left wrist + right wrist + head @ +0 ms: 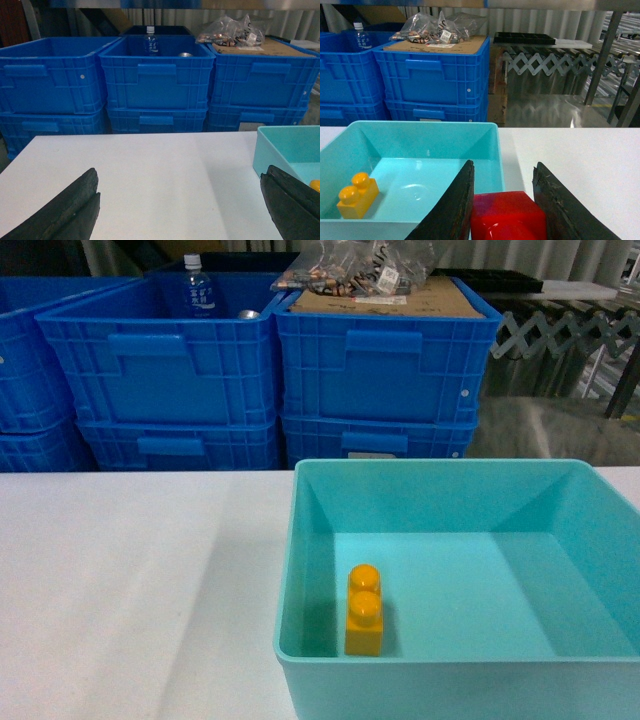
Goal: Pick red block from blue box to shelf
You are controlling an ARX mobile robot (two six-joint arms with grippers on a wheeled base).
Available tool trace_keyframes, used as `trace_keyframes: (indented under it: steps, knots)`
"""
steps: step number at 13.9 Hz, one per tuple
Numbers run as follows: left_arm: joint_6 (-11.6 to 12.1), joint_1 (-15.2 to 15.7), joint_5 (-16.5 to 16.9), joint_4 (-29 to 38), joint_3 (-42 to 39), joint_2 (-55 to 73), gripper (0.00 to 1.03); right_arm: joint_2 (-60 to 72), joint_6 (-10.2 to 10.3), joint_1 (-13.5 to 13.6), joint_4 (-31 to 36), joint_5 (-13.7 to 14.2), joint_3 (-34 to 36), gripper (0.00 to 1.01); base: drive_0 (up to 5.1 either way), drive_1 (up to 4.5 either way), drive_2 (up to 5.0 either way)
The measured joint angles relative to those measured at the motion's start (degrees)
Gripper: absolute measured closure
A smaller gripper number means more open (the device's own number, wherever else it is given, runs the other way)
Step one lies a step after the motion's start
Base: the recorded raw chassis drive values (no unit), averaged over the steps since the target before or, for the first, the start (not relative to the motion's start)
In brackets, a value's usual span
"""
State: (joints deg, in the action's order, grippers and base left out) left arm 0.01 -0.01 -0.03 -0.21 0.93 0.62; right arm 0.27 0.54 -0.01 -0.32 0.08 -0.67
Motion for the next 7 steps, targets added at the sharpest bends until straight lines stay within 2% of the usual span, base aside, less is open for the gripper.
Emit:
trace_keyframes:
  steps: [4, 7]
  knots:
    - [0.0, 0.0, 0.0, 0.0, 0.0, 0.0, 0.05, 0.0, 0.0, 0.0, 0.0, 0.0, 0.0, 0.72, 0.0, 0.0, 0.0]
    - [0.0, 0.0, -0.1, 0.0, 0.0, 0.0, 0.05, 0.0, 0.0, 0.0, 0.1, 0.0, 0.0, 0.72, -1.5, -1.53, -1.5]
